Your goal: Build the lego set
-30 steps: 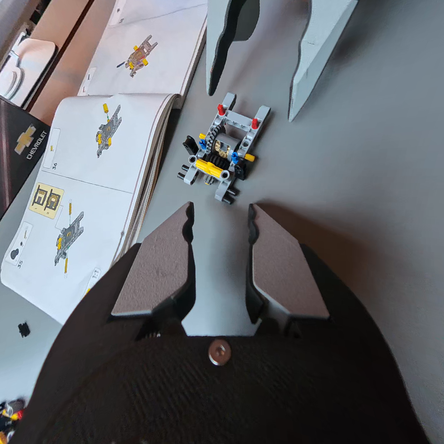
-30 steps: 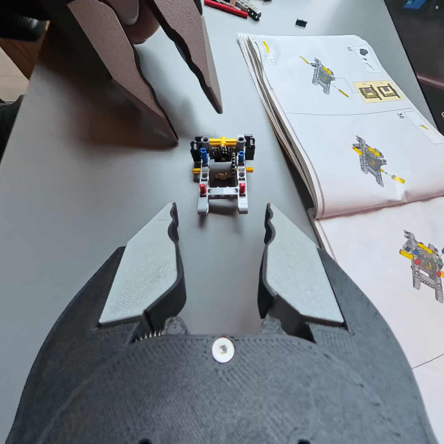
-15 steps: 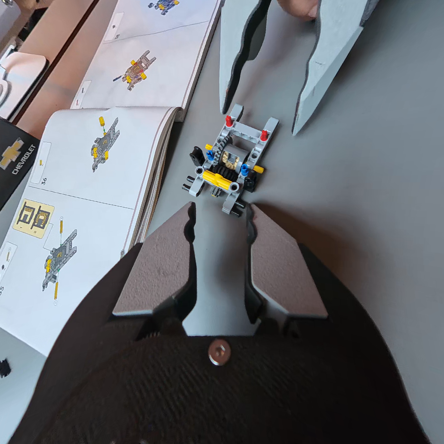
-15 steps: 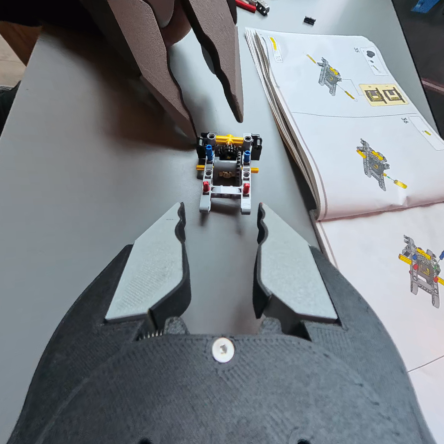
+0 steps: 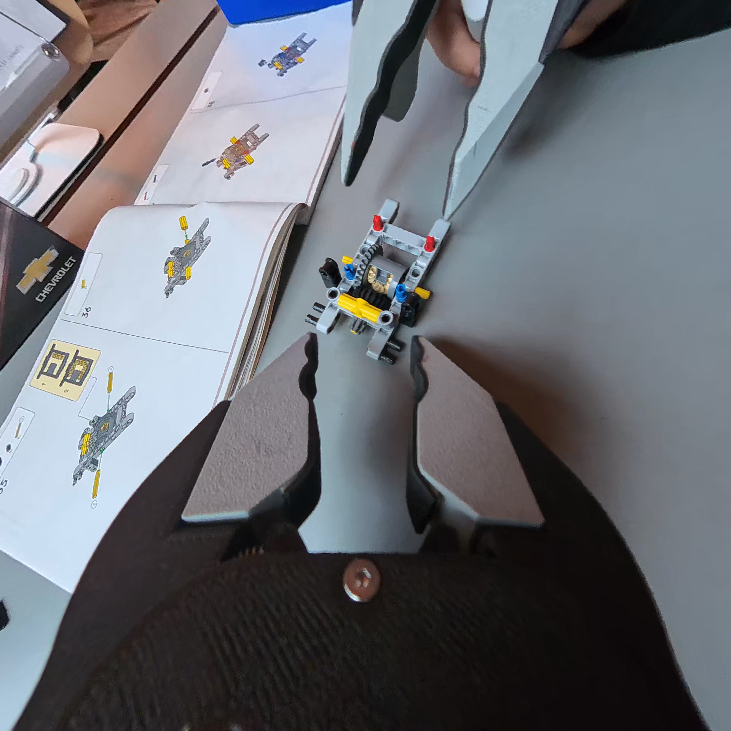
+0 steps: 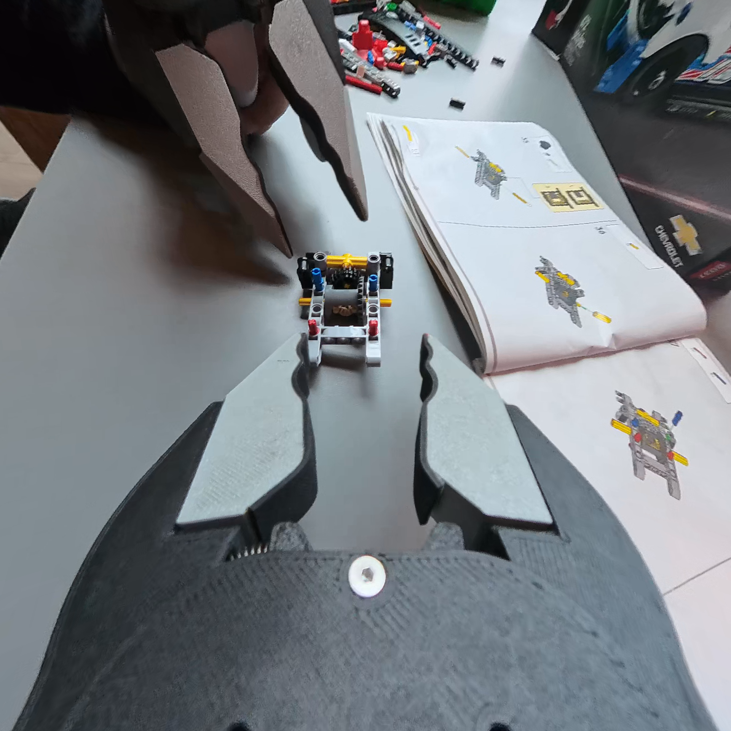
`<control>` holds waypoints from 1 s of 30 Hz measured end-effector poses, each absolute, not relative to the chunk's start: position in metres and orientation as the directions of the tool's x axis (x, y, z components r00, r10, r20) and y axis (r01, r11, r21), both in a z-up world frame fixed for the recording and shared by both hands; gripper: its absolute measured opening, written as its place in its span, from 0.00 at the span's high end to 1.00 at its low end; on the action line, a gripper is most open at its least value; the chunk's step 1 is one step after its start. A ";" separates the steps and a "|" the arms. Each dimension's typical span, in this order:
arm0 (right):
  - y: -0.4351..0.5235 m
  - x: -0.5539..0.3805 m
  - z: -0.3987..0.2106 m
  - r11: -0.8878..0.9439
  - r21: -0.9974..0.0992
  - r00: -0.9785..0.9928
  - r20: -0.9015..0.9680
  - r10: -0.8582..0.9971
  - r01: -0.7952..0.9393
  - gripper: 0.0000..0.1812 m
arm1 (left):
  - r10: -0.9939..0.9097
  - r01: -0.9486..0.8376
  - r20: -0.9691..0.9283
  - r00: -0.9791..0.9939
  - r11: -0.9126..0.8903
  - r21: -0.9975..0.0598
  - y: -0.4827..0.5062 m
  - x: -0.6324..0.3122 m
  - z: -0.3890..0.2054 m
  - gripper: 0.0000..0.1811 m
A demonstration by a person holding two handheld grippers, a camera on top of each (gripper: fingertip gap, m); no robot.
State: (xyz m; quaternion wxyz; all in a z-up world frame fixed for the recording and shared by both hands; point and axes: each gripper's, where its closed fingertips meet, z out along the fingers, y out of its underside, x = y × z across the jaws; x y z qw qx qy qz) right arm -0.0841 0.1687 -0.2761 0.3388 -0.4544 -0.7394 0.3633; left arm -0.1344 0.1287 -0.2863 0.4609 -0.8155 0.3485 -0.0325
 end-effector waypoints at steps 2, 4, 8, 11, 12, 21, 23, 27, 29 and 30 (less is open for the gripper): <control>0.172 -0.084 -0.271 0.305 -0.861 -0.335 0.171 0.927 0.407 0.71 | -0.588 -0.515 -0.251 0.769 -0.337 -0.788 0.130 -0.136 -0.284 0.74; 0.177 -0.084 -0.267 0.282 -0.876 -0.303 0.167 0.938 0.391 0.70 | -0.565 -0.491 -0.245 0.788 -0.337 -0.803 0.132 -0.140 -0.280 0.71; 0.178 -0.085 -0.267 0.269 -0.877 -0.294 0.156 0.943 0.399 0.72 | -0.554 -0.468 -0.229 0.801 -0.340 -0.816 0.133 -0.142 -0.278 0.70; 0.179 -0.086 -0.268 0.269 -0.874 -0.292 0.155 0.944 0.405 0.73 | -0.536 -0.476 -0.256 0.804 -0.323 -0.818 0.136 -0.144 -0.275 0.72; 0.178 -0.086 -0.267 0.269 -0.876 -0.295 0.154 0.943 0.401 0.73 | -0.534 -0.477 -0.262 0.804 -0.317 -0.820 0.136 -0.144 -0.274 0.73; 0.175 -0.085 -0.257 0.224 -0.910 -0.316 0.111 0.942 0.348 0.74 | -0.530 -0.534 -0.325 0.783 -0.306 -0.788 0.139 -0.144 -0.279 0.74; 0.174 -0.085 -0.256 0.212 -0.915 -0.323 0.097 0.942 0.344 0.74 | -0.529 -0.541 -0.335 0.779 -0.298 -0.786 0.140 -0.144 -0.278 0.75; 0.175 -0.085 -0.254 0.197 -0.921 -0.323 0.085 0.943 0.335 0.72 | -0.531 -0.517 -0.314 0.787 -0.290 -0.805 0.139 -0.144 -0.275 0.78; 0.176 -0.085 -0.252 0.193 -0.926 -0.317 0.086 0.945 0.325 0.70 | -0.529 -0.501 -0.297 0.795 -0.296 -0.813 0.140 -0.145 -0.274 0.77; 0.176 -0.085 -0.252 0.192 -0.927 -0.315 0.086 0.945 0.323 0.69 | -0.528 -0.501 -0.298 0.795 -0.297 -0.813 0.140 -0.145 -0.274 0.77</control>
